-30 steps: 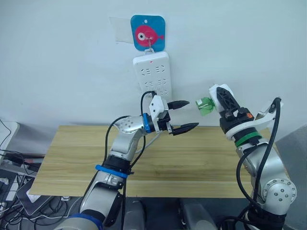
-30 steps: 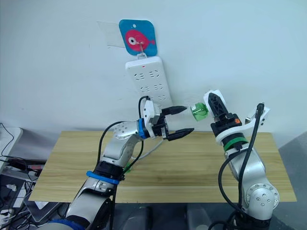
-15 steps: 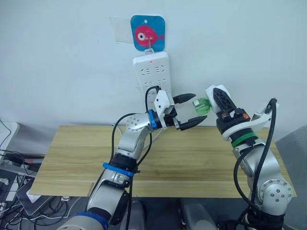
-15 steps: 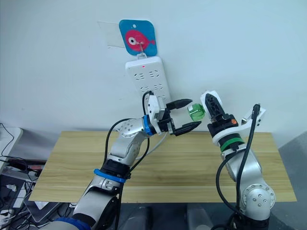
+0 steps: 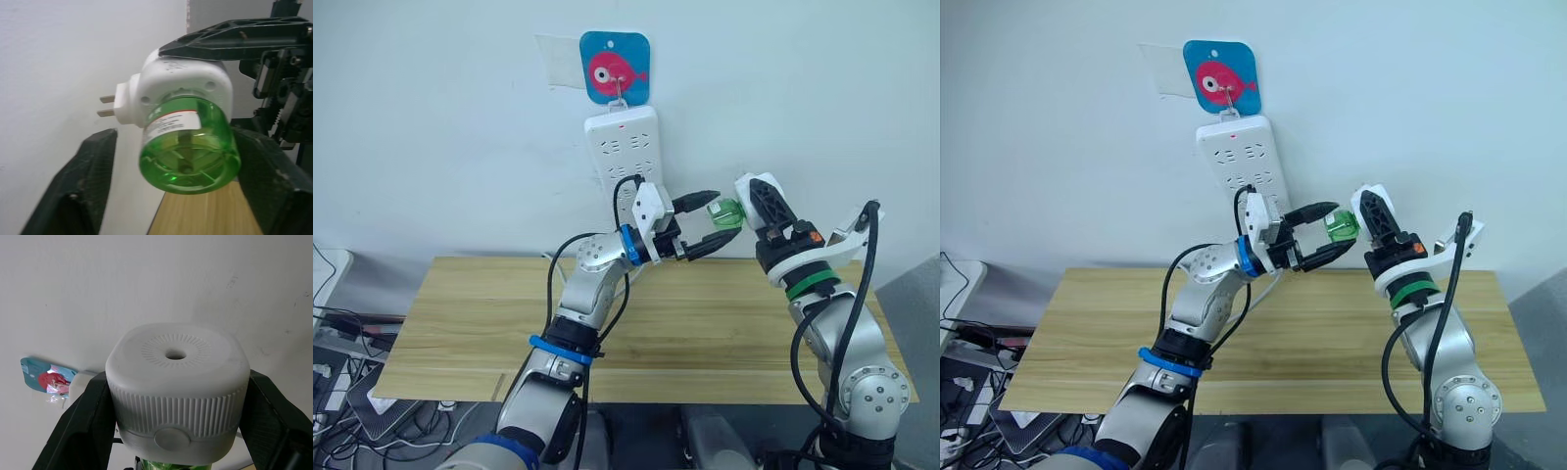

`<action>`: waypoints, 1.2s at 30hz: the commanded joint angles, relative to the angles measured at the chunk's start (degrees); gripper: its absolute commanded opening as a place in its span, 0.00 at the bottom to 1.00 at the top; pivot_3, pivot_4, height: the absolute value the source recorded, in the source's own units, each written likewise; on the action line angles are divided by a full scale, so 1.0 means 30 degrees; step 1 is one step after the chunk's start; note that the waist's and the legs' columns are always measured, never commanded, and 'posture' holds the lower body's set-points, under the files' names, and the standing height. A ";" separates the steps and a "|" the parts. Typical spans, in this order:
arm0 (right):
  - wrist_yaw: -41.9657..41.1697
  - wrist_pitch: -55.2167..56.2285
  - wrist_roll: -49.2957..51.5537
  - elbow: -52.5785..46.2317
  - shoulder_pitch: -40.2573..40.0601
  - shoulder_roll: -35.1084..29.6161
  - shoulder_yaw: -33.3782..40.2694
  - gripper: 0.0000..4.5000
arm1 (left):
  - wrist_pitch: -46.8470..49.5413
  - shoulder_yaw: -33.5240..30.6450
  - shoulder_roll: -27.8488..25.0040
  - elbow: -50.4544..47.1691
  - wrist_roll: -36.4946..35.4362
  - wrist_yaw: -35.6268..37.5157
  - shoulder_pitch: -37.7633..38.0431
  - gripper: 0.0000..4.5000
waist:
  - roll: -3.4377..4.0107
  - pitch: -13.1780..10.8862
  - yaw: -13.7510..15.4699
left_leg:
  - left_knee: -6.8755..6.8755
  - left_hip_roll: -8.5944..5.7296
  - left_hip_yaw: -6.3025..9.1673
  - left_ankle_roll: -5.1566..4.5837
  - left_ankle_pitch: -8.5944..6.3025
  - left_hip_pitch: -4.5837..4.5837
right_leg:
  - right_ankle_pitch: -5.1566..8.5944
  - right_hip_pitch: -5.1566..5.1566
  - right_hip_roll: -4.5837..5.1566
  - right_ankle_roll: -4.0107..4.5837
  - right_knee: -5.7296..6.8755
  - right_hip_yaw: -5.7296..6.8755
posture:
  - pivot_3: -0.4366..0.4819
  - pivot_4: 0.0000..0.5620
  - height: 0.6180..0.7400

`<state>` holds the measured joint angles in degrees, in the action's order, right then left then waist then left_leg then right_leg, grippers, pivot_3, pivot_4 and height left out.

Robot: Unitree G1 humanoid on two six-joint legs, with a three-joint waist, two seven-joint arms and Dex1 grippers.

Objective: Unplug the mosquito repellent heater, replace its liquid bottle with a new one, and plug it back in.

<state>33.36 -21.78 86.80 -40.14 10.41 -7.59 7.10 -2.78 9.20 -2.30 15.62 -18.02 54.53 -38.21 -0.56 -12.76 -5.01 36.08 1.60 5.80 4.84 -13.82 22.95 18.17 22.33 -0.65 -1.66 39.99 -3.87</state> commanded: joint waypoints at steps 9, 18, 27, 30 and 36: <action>0.0178 0.0559 0.0470 -0.1252 0.0307 -0.0022 -0.0652 0.67 | 0.0050 0.0023 0.0376 -0.0491 -0.0038 -0.0483 -0.0186 0.51 | 0.0004 0.0005 -0.0011 | 0.0005 0.0000 -0.0002 -0.0001 0.0001 -0.0002 | -0.0001 -0.0001 0.0000 0.0000 0.0008 -0.0004 | 0.37 0.29 1.00; -0.1611 -0.0964 0.4803 -0.0572 -0.1683 -0.3704 0.0891 0.99 | -0.0129 0.0135 -0.0714 0.0163 -0.0353 0.1862 -0.0895 0.51 | 0.0003 0.0008 -0.0024 | 0.0010 -0.0007 -0.0006 -0.0002 0.0001 0.0001 | -0.0001 -0.0007 0.0003 0.0001 0.0005 -0.0003 | 0.35 0.30 1.00; -0.8169 -0.8708 0.8733 0.3869 -0.1972 -1.0027 0.3387 0.99 | -0.1259 0.0531 -0.2284 0.1591 -0.0522 0.7052 -0.1740 0.51 | 0.0002 0.0008 -0.0046 | 0.0034 -0.0012 -0.0021 -0.0014 0.0002 -0.0020 | -0.0005 -0.0028 -0.0015 0.0000 0.0018 -0.0018 | 0.35 0.33 1.00; -1.0689 -1.1496 0.8733 0.5903 -0.1361 -1.1758 0.3473 0.99 | -0.1788 0.0635 -0.2463 0.1715 -0.0472 0.8058 -0.1695 0.51 | 0.0000 0.0007 -0.0036 | 0.0031 -0.0011 -0.0025 -0.0016 0.0001 -0.0014 | -0.0005 -0.0028 -0.0014 0.0000 0.0004 -0.0018 | 0.36 0.33 1.00; -1.4037 -1.5571 0.8733 0.9567 0.0585 -1.4170 0.3227 0.99 | -0.2422 0.0936 -0.2905 0.0888 -0.0379 0.9296 -0.0812 0.51 | -0.0002 0.0006 0.0020 | 0.0059 -0.0012 -0.0023 -0.0019 0.0000 -0.0008 | -0.0007 -0.0035 -0.0012 0.0000 0.0011 -0.0019 | 0.39 0.35 1.00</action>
<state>-5.41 -65.57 111.61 -12.68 11.21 -48.35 15.79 -8.42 11.93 -10.63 20.71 -17.97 81.12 -41.17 -0.56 -12.74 -4.95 36.26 1.56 5.72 4.78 -13.83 22.92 18.15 22.22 -0.68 -1.66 40.01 -3.93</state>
